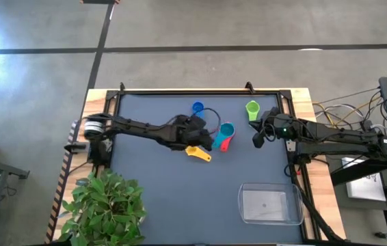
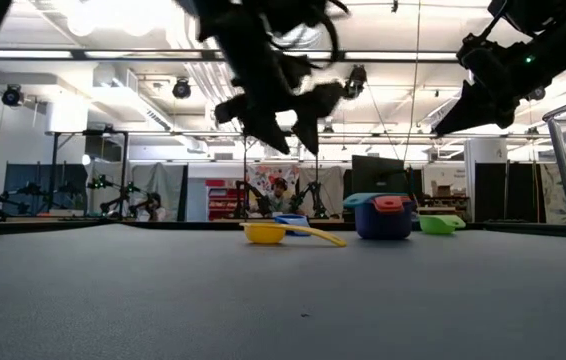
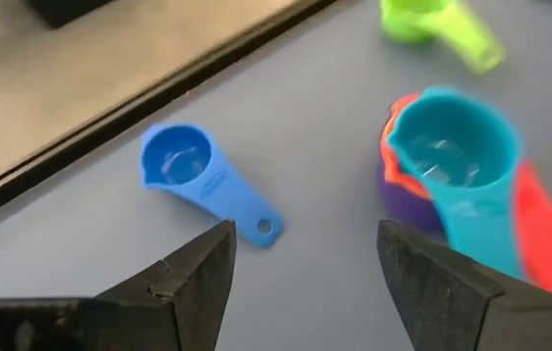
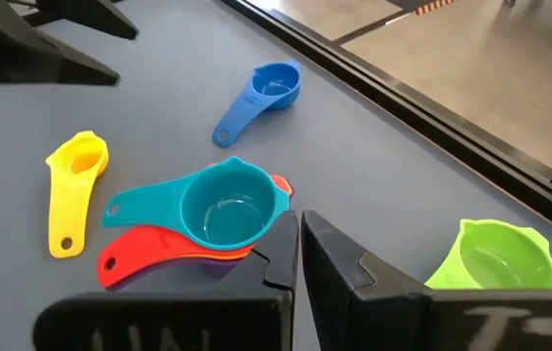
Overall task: Nest measuring cups in basket
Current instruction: Stack the green measuring cup on top of the light blue measuring cup
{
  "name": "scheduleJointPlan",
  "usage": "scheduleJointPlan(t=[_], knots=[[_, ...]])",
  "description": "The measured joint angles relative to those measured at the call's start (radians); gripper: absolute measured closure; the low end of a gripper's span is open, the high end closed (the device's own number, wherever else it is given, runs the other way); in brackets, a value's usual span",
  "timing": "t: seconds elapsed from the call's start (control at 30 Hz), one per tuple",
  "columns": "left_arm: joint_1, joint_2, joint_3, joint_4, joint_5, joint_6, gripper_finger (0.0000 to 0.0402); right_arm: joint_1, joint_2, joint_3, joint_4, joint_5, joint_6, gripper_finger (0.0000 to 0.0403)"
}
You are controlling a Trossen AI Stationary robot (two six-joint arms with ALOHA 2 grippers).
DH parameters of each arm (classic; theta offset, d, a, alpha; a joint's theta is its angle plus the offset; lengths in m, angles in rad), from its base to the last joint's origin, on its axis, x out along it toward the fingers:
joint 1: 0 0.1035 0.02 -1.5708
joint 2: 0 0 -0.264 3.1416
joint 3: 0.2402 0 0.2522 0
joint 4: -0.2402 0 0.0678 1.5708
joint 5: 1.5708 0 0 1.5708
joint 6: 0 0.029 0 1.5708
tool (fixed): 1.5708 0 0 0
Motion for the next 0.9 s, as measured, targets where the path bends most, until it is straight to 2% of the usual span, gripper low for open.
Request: scheduleJointPlan(t=[0.07,0.23,0.4,0.53,0.7,0.9], knots=[[0.0,-0.067,-0.111,0.142,0.022,0.022,0.017,0.0,0.0,0.0,0.001,0.0,0.0,0.0394],[-0.013,-0.226,-0.419,0.648,0.057,0.126,0.017,0.0,0.0,0.0,0.002,0.0,0.0,0.0394],[-0.019,-0.293,-0.647,1.063,0.059,0.206,0.017,0.0,0.0,0.0,0.002,0.018,0.003,0.0394],[-0.019,-0.329,-0.742,1.216,0.058,0.224,0.017,-0.001,0.0,-0.009,-0.001,0.079,0.047,0.0394],[-0.035,-0.333,-0.804,1.36,0.161,0.381,0.017,-0.017,0.02,-0.035,-0.01,0.078,0.099,0.0394],[-0.04,-0.305,-0.897,1.638,0.155,0.477,0.017,-0.083,0.1,-0.038,-0.015,0.078,0.121,0.0394]])
